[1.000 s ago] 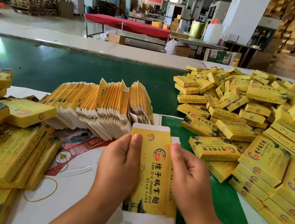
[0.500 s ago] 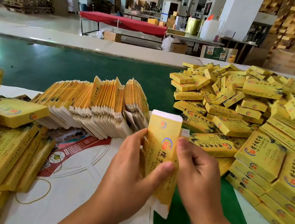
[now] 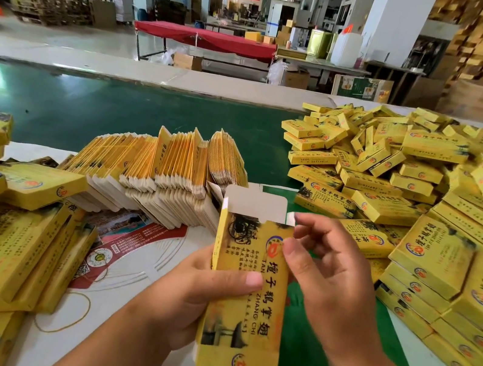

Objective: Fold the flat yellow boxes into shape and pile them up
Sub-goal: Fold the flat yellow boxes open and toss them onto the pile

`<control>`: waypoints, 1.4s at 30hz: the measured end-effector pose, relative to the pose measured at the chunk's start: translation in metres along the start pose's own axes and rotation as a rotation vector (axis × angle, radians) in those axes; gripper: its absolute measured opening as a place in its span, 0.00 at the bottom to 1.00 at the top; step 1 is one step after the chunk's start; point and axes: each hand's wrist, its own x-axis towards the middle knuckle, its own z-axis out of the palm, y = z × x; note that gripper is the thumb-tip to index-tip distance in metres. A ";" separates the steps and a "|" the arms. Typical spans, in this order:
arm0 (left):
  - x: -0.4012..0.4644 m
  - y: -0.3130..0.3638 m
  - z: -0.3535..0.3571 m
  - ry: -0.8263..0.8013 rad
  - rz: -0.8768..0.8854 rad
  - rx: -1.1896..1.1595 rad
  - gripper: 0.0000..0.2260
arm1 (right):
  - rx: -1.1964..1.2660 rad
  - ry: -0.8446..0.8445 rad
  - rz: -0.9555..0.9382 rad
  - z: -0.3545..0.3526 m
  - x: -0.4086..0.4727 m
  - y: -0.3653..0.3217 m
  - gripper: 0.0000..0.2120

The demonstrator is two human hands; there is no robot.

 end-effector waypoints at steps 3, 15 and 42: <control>0.000 0.001 0.001 -0.020 -0.016 -0.002 0.18 | 0.048 -0.109 -0.019 0.000 -0.001 -0.001 0.09; 0.008 -0.007 0.000 0.272 0.208 0.435 0.21 | -0.011 0.043 -0.120 -0.003 0.004 0.008 0.22; 0.007 -0.002 -0.006 0.393 0.359 0.705 0.09 | -0.022 -0.111 -0.060 -0.008 0.006 0.008 0.14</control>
